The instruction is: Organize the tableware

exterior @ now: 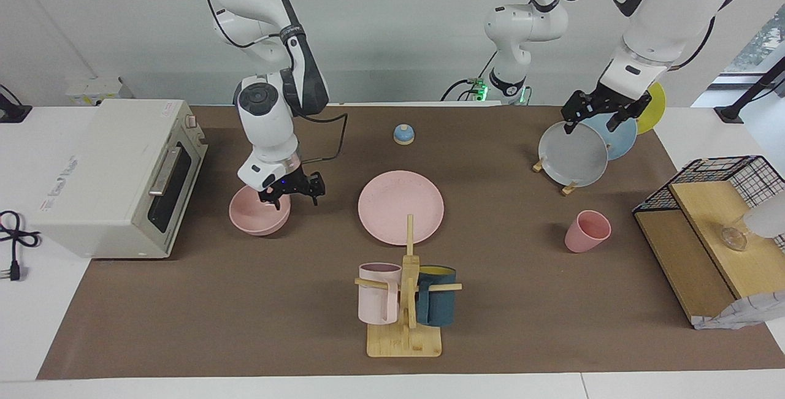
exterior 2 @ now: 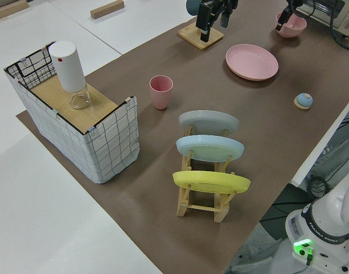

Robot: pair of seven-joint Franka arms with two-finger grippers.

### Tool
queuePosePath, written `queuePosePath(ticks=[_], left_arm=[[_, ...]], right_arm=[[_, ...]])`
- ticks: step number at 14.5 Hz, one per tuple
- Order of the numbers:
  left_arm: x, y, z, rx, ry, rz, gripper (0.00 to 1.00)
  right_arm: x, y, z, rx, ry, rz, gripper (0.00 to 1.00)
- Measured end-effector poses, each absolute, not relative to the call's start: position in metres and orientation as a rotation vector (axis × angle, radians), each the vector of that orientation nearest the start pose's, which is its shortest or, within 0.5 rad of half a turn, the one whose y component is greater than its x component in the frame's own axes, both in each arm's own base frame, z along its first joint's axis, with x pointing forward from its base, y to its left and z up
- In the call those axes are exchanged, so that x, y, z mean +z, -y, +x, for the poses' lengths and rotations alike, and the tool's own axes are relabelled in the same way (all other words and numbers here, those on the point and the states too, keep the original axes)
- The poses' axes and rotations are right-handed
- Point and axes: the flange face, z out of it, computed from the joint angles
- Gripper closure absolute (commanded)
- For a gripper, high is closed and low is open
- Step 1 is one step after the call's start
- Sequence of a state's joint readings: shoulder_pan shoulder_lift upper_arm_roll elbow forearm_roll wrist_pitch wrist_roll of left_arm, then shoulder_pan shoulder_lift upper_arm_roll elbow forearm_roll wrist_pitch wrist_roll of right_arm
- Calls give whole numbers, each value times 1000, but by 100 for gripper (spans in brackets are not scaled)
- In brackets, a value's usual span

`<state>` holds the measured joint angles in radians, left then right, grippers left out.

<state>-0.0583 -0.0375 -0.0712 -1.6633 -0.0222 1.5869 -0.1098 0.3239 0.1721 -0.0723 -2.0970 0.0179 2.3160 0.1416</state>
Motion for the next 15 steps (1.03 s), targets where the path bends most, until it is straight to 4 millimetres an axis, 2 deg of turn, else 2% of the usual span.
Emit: queuePosePath(ticks=[1, 6, 8, 9, 11, 13, 15], left_arm=[[603, 73, 537, 65, -30, -3156, 0], [603, 73, 537, 65, -30, -3156, 0], [603, 73, 537, 65, -30, -3156, 0], [603, 73, 537, 65, -30, -3156, 0], [603, 73, 537, 65, -30, -3156, 0], [603, 73, 537, 65, -30, -3156, 0], [603, 73, 537, 65, -30, -3156, 0]], right_arm=[[340, -143, 557, -60, 159, -3130, 100], [328, -141, 556, 15, 187, -3147, 100], [348, -149, 564, 53, 227, -3164, 100], [361, -161, 567, 68, 270, -3175, 100], [391, -197, 570, 86, 321, -3203, 100], [426, -246, 573, 91, 281, -3226, 100], [449, -326, 564, 75, 236, -3246, 100]])
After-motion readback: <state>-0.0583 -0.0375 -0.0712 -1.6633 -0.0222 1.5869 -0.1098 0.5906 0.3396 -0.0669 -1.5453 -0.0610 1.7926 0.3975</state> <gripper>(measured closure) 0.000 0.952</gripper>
